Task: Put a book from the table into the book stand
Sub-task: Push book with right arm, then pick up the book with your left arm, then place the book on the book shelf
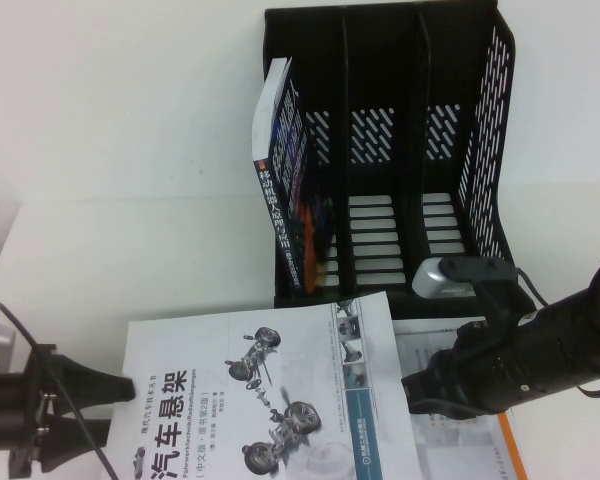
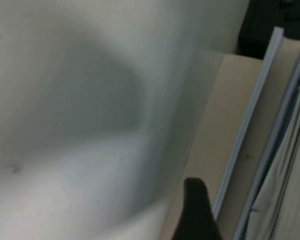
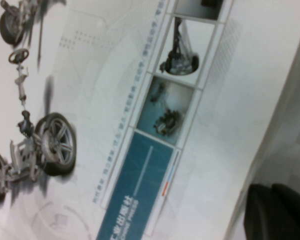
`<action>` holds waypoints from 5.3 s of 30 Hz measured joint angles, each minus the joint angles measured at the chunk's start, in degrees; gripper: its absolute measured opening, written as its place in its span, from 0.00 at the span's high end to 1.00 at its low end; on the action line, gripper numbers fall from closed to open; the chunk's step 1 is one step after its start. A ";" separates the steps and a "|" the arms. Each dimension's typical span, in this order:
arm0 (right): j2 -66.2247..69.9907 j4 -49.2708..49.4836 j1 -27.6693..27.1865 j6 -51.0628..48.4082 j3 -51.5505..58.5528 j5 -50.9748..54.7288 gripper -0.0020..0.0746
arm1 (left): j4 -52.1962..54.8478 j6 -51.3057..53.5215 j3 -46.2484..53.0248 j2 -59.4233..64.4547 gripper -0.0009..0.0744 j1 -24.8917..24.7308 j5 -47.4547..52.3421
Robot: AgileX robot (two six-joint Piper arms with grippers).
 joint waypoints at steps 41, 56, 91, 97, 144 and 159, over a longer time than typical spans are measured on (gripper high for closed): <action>0.00 -0.21 0.04 -0.10 0.00 -0.45 0.98 | -5.78 1.75 -0.09 0.72 0.82 -9.08 2.83; -13.28 -21.91 0.26 13.90 0.45 0.19 0.98 | 2.13 -8.26 -4.68 -19.23 0.83 -9.08 1.23; -29.40 -73.64 0.26 58.33 0.58 13.64 0.98 | 11.30 -34.93 -42.28 -38.51 0.83 -31.52 2.36; -35.25 -88.36 0.26 69.87 0.58 20.88 0.98 | 14.37 -40.67 -57.58 -26.87 0.83 -36.14 -1.68; -49.49 -89.89 0.26 74.59 0.58 27.46 0.98 | 39.02 -67.52 -88.62 0.88 0.83 -38.33 2.91; -49.49 -89.80 0.26 74.61 0.58 25.86 0.98 | 57.99 -75.15 -88.71 5.01 0.83 -49.91 -3.35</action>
